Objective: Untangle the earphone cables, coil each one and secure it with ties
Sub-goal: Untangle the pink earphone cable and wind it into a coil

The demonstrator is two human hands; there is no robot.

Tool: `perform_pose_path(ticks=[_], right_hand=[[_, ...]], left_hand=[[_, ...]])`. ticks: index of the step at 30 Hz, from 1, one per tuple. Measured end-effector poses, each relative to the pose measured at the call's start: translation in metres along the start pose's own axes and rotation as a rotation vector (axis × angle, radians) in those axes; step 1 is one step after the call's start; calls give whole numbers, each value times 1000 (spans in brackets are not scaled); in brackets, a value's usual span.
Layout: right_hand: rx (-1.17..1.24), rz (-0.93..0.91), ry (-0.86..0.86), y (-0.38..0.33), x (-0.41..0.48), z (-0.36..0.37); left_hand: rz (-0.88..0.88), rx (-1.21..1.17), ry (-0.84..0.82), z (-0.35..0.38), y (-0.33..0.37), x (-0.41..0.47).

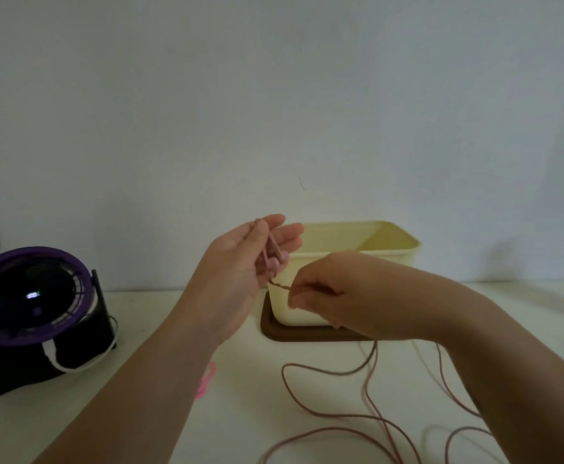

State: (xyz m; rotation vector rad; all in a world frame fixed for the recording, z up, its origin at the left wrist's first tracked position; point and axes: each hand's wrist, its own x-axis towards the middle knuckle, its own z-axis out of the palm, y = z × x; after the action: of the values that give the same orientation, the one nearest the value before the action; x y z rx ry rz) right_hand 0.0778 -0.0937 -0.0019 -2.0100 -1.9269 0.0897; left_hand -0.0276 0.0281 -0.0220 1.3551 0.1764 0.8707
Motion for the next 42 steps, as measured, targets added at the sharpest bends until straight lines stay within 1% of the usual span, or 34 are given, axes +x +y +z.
perform_pose_path(ticks=[3,6,8,11,15,18,22,28,35,39,42], right_hand=[[-77,6,120,3,-3,-11],[-2,2,215,5,-3,-19],[46,-22,254,5,-4,-20],[117,-34,262,7,-2,-20],[156,-2,327,12,-1,-21],[134,7,326,13,-2,-23],[140,-3,315,11,-4,-23],[192,-48,350,4,-4,-24],[233,-46,552,6,-2,-24],[257,-52,603,7,0,-22],[296,-76,622,5,-1,-22]], left_hand=[[3,200,-91,4,-6,-3],[8,340,-168,8,-11,-6],[-12,368,-197,10,-13,-8],[-44,323,-236,10,-14,-8],[-78,274,-269,10,-15,-9],[-115,213,-239,13,-15,-9],[-156,98,-152,13,-14,-9],[-168,82,-122,13,-14,-8],[-192,74,-239,16,-16,-11],[-187,88,-297,16,-15,-11],[-168,99,-296,16,-12,-10]])
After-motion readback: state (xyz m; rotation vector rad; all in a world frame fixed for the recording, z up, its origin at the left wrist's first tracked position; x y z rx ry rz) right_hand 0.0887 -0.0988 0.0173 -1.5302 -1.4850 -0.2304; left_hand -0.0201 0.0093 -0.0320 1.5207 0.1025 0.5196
